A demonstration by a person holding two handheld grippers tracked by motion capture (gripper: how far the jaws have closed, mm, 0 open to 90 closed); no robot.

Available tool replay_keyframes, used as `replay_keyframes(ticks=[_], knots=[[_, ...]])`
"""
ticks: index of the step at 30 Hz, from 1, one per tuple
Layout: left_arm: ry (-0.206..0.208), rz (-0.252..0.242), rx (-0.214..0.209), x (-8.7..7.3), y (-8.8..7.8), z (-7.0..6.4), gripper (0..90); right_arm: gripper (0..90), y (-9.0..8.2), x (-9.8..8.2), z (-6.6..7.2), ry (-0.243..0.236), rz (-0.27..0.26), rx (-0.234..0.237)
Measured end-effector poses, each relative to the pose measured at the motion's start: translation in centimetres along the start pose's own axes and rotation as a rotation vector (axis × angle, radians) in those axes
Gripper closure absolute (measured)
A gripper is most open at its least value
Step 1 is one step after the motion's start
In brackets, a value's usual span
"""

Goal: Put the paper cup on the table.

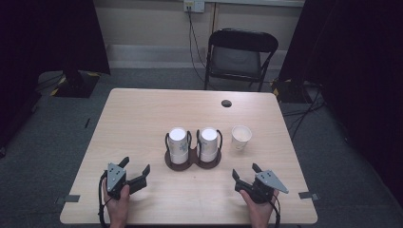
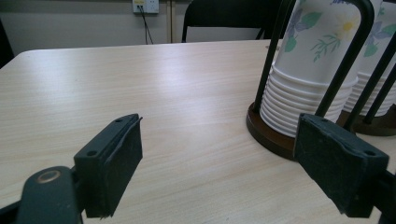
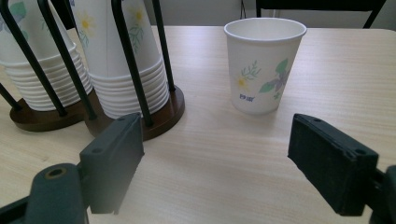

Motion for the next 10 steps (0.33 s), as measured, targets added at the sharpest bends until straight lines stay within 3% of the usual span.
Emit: replay_keyframes(ticks=[4,10], knots=[[-0.002,-0.002,-0.001,-0.01,-0.01,0.02,15.5,17.8,-0.21,-0.1,-0.06,0.011,-0.022,-0.009],[-0.003,-0.003,-0.002,-0.01,-0.02,0.02,15.5,16.8,-0.09,-0.1,0.13,-0.003,-0.005,-0.019]])
Point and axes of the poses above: each handheld gripper's, and its own axes: y roughly forward along the jaws, x roughly out of its top, z roughly to its left, the point moved 1 cm from there along y, roughly forward along the jaws, and after that the axes turned 3 degrees about z, right-handed, at the moved point
